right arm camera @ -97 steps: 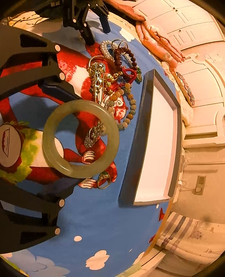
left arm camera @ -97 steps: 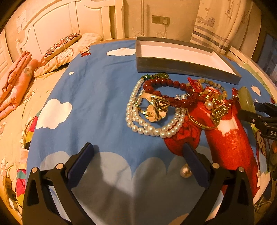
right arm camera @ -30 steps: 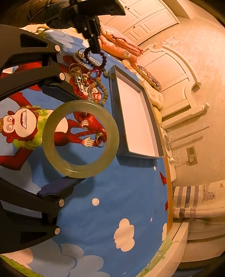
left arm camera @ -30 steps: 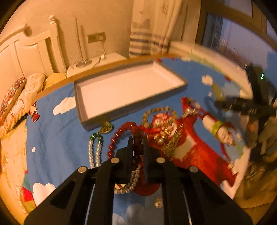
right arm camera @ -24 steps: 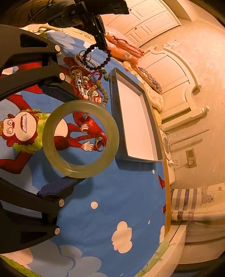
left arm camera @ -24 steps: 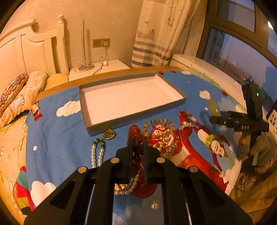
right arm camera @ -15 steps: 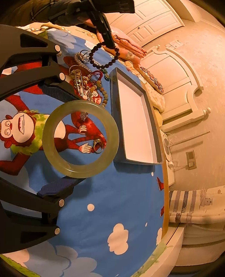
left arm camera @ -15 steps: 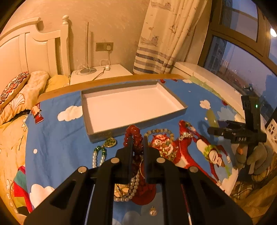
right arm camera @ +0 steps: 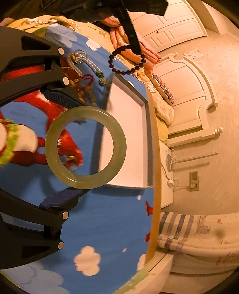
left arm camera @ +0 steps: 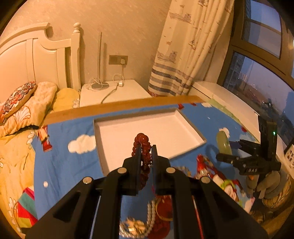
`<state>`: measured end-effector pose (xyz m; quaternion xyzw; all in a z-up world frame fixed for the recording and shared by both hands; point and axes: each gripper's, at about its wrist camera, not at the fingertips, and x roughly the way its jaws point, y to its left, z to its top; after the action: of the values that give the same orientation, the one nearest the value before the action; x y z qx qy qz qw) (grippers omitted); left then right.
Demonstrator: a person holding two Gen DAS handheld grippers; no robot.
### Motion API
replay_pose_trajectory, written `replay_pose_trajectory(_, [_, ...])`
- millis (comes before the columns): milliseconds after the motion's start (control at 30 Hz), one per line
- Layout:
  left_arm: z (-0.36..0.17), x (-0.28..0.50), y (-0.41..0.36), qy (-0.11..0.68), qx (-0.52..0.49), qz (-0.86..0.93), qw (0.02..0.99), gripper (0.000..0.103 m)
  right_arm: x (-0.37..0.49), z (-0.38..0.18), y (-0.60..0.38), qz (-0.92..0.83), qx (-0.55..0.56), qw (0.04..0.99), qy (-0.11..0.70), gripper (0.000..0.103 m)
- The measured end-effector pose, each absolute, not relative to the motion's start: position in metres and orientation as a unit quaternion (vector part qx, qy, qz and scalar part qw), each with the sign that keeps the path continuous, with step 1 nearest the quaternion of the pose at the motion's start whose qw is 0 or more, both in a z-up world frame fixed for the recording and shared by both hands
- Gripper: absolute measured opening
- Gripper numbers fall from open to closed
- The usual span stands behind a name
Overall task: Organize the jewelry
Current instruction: 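Carry the bracelet and bangle into the white tray and open both tools, then move both open tools back over the jewelry pile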
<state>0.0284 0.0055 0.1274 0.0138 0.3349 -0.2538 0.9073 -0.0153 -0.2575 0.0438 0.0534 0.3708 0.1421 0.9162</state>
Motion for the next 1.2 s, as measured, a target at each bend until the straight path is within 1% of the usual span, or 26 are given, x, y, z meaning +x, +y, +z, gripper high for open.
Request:
replay_pose_trajectory(267, [0.133,0.082,-0.002,0.335,0.012,-0.214,0.917,0.010,0.037,0.052,-0.247,0.142,0.031,0.916,0.373,0.077])
replay_pose_trajectory(400, [0.128,0.106,-0.007,0.337,0.022,-0.182,0.924,0.010,0.062,0.046,-0.235,0.144,0.013,0.910,0.389,0.077])
replay_pose_trajectory(600, [0.112,0.136,-0.026,0.339,0.047,-0.127,0.931,0.010,0.104,0.028,-0.217,0.129,-0.014,0.899,0.419,0.077])
replay_pose_trajectory(733, [0.085,0.156,-0.044,0.368,0.062,-0.101,0.922,0.011,0.133,0.014,-0.215,0.116,0.001,0.885,0.451,0.078])
replay_pose_trajectory(767, [0.078,0.159,-0.046,0.374,0.059,-0.094,0.921,0.014,0.136,0.012,-0.216,0.112,0.007,0.884,0.454,0.078])
replay_pose_trajectory(800, [0.072,0.161,-0.046,0.380,0.056,-0.089,0.919,0.024,0.137,0.013,-0.218,0.111,0.013,0.885,0.451,0.080])
replay_pose_trajectory(833, [0.067,0.161,-0.045,0.391,0.047,-0.090,0.915,0.031,0.134,0.017,-0.223,0.109,0.024,0.891,0.441,0.084])
replay_pose_trajectory(867, [0.064,0.159,-0.044,0.391,0.040,-0.090,0.915,0.047,0.132,0.020,-0.225,0.109,0.029,0.894,0.433,0.087])
replay_pose_trajectory(900, [0.064,0.153,-0.041,0.384,0.037,-0.086,0.919,0.057,0.127,0.026,-0.230,0.110,0.035,0.900,0.421,0.089])
replay_pose_trajectory(1033, [0.066,0.127,-0.030,0.373,0.041,-0.077,0.924,0.061,0.104,0.040,-0.245,0.117,0.045,0.909,0.398,0.089])
replay_pose_trajectory(1100, [0.071,0.109,-0.022,0.365,0.039,-0.070,0.928,0.072,0.087,0.045,-0.253,0.121,0.048,0.914,0.384,0.089])
replay_pose_trajectory(1200, [0.075,0.084,-0.010,0.356,0.036,-0.059,0.932,0.079,0.063,0.045,-0.264,0.126,0.055,0.918,0.373,0.089])
